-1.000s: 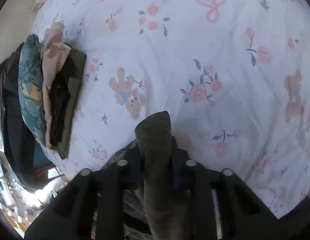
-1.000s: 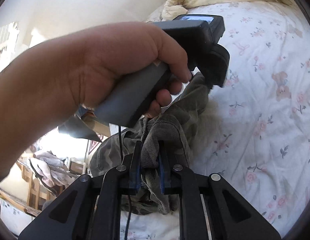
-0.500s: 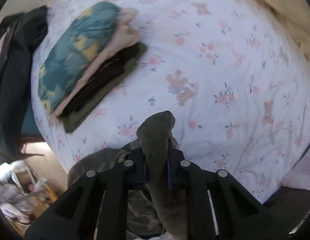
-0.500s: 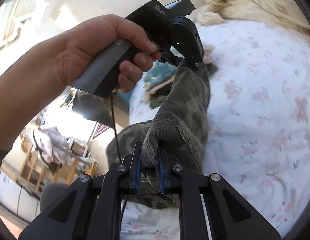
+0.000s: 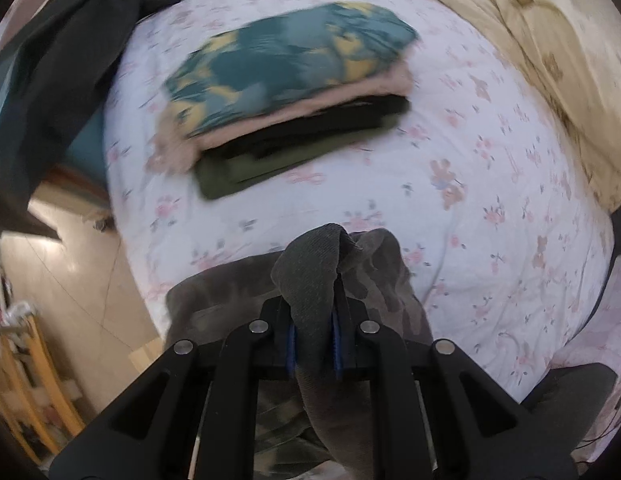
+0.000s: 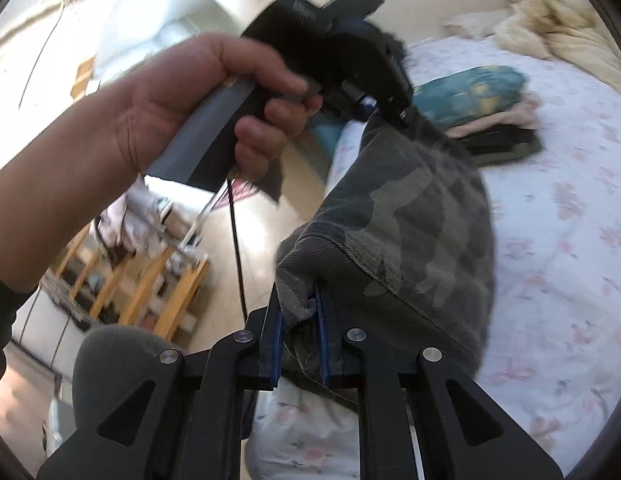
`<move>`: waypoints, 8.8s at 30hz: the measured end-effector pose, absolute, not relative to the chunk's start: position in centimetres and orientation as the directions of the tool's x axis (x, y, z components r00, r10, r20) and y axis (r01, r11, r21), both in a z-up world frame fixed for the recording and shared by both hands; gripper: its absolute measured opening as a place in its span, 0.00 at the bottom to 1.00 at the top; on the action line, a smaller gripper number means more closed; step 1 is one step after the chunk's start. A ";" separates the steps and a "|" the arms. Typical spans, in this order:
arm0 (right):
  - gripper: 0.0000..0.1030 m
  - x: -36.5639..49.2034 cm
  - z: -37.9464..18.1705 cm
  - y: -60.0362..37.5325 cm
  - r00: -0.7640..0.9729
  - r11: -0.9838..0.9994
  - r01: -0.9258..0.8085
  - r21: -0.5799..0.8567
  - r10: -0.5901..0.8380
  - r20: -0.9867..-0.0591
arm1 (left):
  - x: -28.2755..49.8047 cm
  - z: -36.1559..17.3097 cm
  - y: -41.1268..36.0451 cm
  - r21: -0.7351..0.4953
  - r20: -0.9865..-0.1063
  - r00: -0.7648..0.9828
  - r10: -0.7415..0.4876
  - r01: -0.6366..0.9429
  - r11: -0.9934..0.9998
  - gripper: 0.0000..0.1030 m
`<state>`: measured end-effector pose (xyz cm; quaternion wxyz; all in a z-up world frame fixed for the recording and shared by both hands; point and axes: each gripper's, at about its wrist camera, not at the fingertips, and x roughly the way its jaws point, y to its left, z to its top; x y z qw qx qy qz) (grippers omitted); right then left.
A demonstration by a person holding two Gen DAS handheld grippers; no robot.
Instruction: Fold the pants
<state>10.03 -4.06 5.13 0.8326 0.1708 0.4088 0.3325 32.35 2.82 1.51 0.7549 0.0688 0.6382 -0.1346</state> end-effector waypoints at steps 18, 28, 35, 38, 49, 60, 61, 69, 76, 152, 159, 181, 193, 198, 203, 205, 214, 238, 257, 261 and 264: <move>0.13 12.9 -2.7 13.2 0.192 0.699 -0.580 0.417 0.616 -0.764 | 32.1 -9.3 20.8 -0.246 -0.955 0.161 -0.248 0.031 0.969 0.18; 0.17 12.9 -4.6 13.8 0.159 0.715 -0.563 0.415 0.586 -0.795 | 29.9 -4.4 23.8 -0.252 -0.896 0.359 -0.259 0.069 0.965 0.47; 0.29 10.9 -4.9 13.4 0.106 0.682 -0.539 0.494 0.637 -0.764 | 26.8 -8.5 14.9 -0.153 -0.961 0.159 -0.226 0.376 0.914 0.49; 0.29 9.5 -3.6 9.9 0.105 0.658 -0.498 0.565 0.693 -0.713 | 26.9 -8.8 14.3 -0.126 -0.963 0.173 -0.206 0.386 0.914 0.49; 1.00 7.0 -10.8 -13.4 0.412 0.383 0.295 0.875 0.776 -0.478 | 27.1 -9.1 14.6 -0.124 -0.964 0.172 -0.202 0.381 0.916 0.50; 1.00 11.9 -15.1 -7.6 0.342 0.260 0.275 0.926 0.873 -0.347 | 26.9 -9.2 14.3 -0.078 -0.964 0.200 -0.174 0.411 0.908 0.51; 1.00 12.1 -15.3 -7.6 0.337 0.271 0.278 0.922 0.871 -0.358 | 26.8 -9.2 14.2 -0.075 -0.965 0.199 -0.170 0.413 0.908 0.51; 0.70 14.2 -13.5 -5.1 0.296 0.387 0.227 0.894 0.847 -0.442 | 27.3 -9.7 14.0 -0.046 -0.974 0.188 -0.130 0.396 0.917 0.51; 0.42 14.3 -9.7 -6.4 0.321 0.449 0.174 0.876 0.815 -0.482 | 25.9 -8.9 13.7 -0.059 -0.972 0.185 -0.145 0.406 0.912 0.52; 0.66 27.0 -11.2 -27.9 0.156 0.715 0.215 0.665 0.647 -0.746 | 16.9 -11.7 3.3 -0.505 -0.861 0.030 -0.507 0.060 0.861 0.31; 0.75 25.8 -9.2 -27.4 0.133 0.790 0.135 0.598 0.584 -0.801 | 16.4 -12.1 2.9 -0.498 -0.864 0.047 -0.501 0.072 0.864 0.45; 0.61 22.0 -10.1 -27.9 0.140 0.759 0.248 0.602 0.587 -0.797 | 18.1 -11.6 4.0 -0.461 -0.883 0.103 -0.459 -0.002 0.887 0.56; 0.61 22.1 -5.0 -30.7 0.355 0.745 0.207 0.634 0.547 -0.758 | 24.8 -6.8 1.1 -0.179 -0.948 0.235 -0.215 0.166 0.970 0.51; 0.61 23.7 -3.8 -28.9 0.375 0.797 0.128 0.590 0.512 -0.773 | 26.8 -10.6 1.1 -0.230 -0.967 0.076 -0.243 0.149 0.962 0.38; 0.61 26.0 -3.5 -28.6 0.354 0.821 0.054 0.568 0.516 -0.780 | 26.8 -10.9 0.6 -0.221 -0.967 0.087 -0.240 0.184 0.958 0.22; 0.61 27.4 -4.1 -28.1 0.328 0.821 0.019 0.571 0.535 -0.779 | 26.6 -10.6 0.3 -0.199 -0.970 0.098 -0.222 0.206 0.958 0.14; 0.06 28.0 -5.1 -26.4 0.285 0.839 -0.054 0.542 0.533 -0.797 | 26.0 -8.7 2.8 -0.306 -0.938 0.148 -0.313 0.068 0.950 0.03; 0.11 26.4 -3.3 -27.7 0.402 0.894 0.006 0.448 0.408 -0.820 | 23.9 -5.8 8.8 -0.499 -0.832 0.324 -0.451 -0.082 0.863 0.15; 0.13 26.8 -5.0 -28.3 0.431 0.929 0.038 0.368 0.317 -0.845 | 21.9 -7.5 3.7 -0.294 -0.898 0.327 -0.295 0.054 0.954 0.14; 0.13 25.2 -2.2 -27.0 0.441 0.877 -0.032 0.480 0.444 -0.780 | 20.1 -5.2 3.9 -0.334 -0.872 0.353 -0.339 0.079 0.939 0.14; 0.13 23.0 -1.7 -23.5 0.386 0.853 -0.133 0.505 0.514 -0.766 | 17.6 -4.8 2.1 -0.419 -0.844 0.310 -0.438 0.131 0.899 0.14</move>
